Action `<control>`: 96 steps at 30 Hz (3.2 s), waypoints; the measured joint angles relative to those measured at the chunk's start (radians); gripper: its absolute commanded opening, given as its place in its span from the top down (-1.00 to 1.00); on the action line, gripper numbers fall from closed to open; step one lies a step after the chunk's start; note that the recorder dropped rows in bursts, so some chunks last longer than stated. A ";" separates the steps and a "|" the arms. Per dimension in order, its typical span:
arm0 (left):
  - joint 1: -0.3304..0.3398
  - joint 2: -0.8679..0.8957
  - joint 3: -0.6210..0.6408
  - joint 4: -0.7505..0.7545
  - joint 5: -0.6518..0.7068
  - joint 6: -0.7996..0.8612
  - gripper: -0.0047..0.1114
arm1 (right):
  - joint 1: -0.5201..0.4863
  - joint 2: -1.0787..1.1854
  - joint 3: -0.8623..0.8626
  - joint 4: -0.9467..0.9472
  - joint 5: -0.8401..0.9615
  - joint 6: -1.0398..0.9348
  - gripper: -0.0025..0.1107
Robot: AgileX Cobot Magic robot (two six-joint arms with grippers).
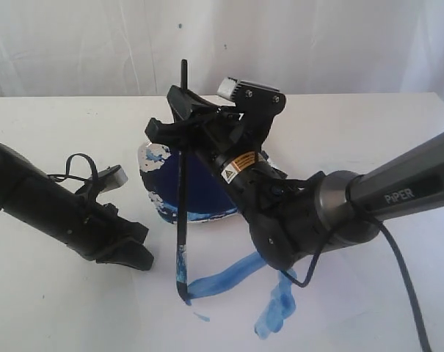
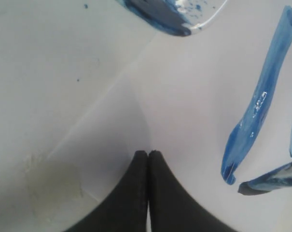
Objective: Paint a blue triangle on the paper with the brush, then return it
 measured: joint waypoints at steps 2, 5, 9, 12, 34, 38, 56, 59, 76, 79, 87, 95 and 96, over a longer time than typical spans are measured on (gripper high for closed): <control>0.000 0.000 0.000 0.000 -0.002 0.000 0.92 | 0.000 0.010 -0.014 0.000 -0.002 0.000 0.96; -0.002 0.000 0.000 0.000 -0.009 0.000 0.92 | 0.000 0.039 -0.030 0.000 -0.002 0.000 0.96; -0.006 -0.004 0.000 0.007 -0.031 0.000 0.92 | 0.000 0.060 -0.035 0.000 -0.002 -0.014 0.96; -0.008 -0.010 0.000 0.004 -0.079 -0.002 0.92 | 0.000 0.061 -0.036 -0.002 -0.002 -0.020 0.96; -0.008 -0.026 -0.013 0.027 -0.629 0.000 0.92 | 0.000 -0.009 0.036 -0.064 0.093 -0.089 0.96; -0.008 -0.022 -0.013 0.035 -0.670 0.000 0.92 | 0.000 -0.009 0.036 -0.064 0.091 -0.089 0.96; -0.004 -0.180 -0.009 0.064 -0.435 0.000 0.92 | 0.000 -0.009 0.036 -0.070 0.004 -0.056 0.96; -0.004 -0.233 -0.009 0.097 -0.326 0.000 0.92 | 0.000 -0.009 0.036 -0.076 0.002 -0.053 0.96; 0.010 -0.223 -0.008 0.228 0.073 0.275 0.92 | 0.000 -0.009 0.036 -0.184 -0.001 0.004 0.96; 0.010 -0.181 -0.008 0.279 0.114 0.319 0.92 | 0.000 -0.009 0.036 -0.184 -0.001 -0.010 0.96; 0.010 -0.090 -0.008 0.293 0.117 0.376 0.92 | 0.000 -0.009 0.008 -0.185 -0.001 -0.017 0.96; 0.010 -0.080 -0.008 0.209 0.152 0.473 0.92 | 0.000 -0.009 -0.033 -0.185 -0.001 -0.021 0.96; 0.010 -0.080 -0.008 0.208 0.159 0.478 0.92 | 0.000 -0.009 -0.033 -0.185 0.004 -0.021 0.96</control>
